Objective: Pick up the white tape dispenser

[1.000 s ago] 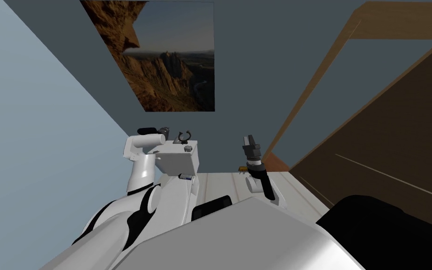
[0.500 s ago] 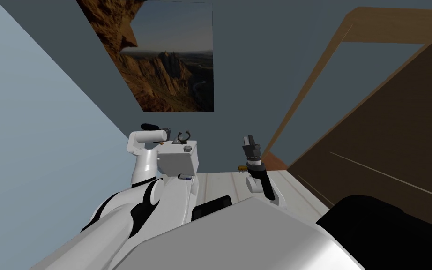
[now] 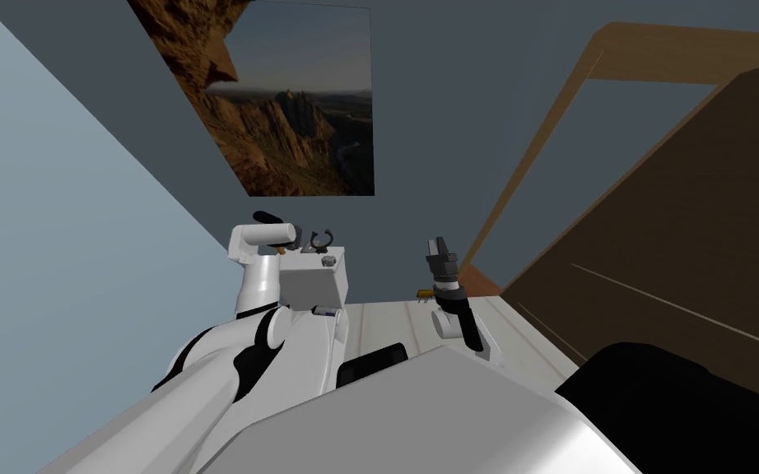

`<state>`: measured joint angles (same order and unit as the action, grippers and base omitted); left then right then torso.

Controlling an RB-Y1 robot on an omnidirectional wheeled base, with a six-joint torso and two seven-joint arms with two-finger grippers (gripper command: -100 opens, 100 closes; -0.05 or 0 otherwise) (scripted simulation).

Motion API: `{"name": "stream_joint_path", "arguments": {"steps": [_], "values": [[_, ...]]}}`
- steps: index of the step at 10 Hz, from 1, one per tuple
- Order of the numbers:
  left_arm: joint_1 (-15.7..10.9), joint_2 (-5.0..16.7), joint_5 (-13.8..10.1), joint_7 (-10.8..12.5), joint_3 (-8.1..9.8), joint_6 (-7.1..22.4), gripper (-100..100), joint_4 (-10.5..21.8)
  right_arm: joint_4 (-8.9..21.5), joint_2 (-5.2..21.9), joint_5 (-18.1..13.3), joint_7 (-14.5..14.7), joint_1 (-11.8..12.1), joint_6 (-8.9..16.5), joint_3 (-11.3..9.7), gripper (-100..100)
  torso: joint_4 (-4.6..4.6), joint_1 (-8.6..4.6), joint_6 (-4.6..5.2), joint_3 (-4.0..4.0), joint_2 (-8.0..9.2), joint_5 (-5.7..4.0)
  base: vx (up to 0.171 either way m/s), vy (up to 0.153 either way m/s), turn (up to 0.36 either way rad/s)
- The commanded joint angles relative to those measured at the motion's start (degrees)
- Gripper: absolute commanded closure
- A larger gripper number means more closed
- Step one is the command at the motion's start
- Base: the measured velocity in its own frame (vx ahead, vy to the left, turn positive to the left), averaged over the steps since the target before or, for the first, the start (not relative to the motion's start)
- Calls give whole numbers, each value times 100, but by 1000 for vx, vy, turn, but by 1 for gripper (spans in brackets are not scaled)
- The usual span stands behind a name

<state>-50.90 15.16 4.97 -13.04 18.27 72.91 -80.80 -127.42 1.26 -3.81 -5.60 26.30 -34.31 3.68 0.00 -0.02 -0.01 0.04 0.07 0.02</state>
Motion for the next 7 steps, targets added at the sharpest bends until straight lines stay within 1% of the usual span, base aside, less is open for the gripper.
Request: {"name": "stream_joint_path", "arguments": {"steps": [1,2,7], "values": [[-254,-46,120,81,45,286,-100,250,0,0,0,0,0,0,0,0,0,0,0,0,0,0,-10,10,-34],[-254,-46,120,81,45,439,-100,250,0,0,0,0,0,0,0,0,0,-1,1,0,0,-1,-6,6,-21],[-254,-46,120,81,45,457,-100,250,0,0,0,0,0,0,0,0,-1,-2,0,-2,-3,0,0,1,-2]]}}
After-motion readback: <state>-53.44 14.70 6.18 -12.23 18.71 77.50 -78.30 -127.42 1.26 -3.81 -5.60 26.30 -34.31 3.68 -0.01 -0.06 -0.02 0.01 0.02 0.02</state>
